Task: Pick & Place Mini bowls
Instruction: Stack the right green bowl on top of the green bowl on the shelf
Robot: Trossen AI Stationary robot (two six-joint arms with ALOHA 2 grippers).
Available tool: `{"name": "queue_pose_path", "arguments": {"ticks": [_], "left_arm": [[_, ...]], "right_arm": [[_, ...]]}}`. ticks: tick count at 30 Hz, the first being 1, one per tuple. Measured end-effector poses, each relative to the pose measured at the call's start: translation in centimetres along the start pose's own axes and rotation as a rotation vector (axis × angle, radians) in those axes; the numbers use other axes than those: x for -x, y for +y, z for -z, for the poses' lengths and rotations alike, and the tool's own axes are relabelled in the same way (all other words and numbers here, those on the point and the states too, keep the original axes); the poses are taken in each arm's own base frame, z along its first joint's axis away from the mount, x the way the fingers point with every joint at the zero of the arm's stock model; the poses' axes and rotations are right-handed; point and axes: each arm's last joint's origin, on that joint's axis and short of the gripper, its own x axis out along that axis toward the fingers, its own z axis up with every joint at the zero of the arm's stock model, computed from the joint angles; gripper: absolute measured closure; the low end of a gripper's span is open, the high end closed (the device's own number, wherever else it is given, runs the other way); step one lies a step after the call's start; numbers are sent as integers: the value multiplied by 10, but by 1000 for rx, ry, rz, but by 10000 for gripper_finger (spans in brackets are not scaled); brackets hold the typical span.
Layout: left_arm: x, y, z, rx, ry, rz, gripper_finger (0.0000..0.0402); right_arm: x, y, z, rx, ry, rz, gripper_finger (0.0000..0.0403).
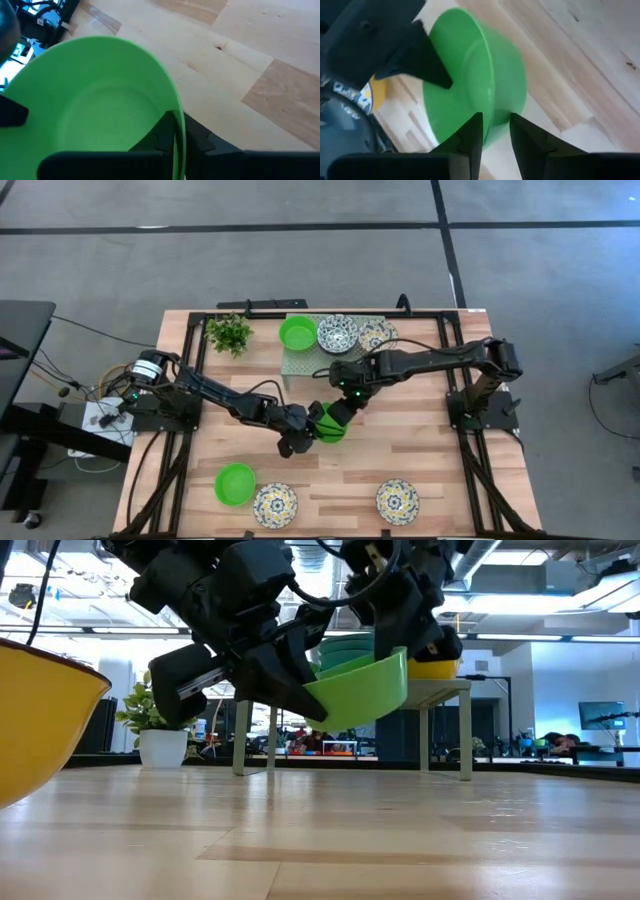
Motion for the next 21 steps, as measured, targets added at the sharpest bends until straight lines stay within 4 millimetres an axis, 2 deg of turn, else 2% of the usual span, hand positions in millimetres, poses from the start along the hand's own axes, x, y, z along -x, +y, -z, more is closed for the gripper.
{"name": "queue_pose_path", "arguments": {"ticks": [10, 13, 17, 21], "left_arm": [[1, -10, -9, 63, -12, 30, 392], [7, -9, -11, 113, -6, 39, 393], [29, 1, -13, 226, 12, 33, 392], [68, 16, -19, 303, 22, -51, 392]], "right_arm": [[21, 7, -1, 32, -8, 92, 298], [25, 8, 3, 60, 20, 121, 298], [31, 11, 11, 92, 50, 196, 298], [35, 14, 23, 125, 67, 305, 298]]}}
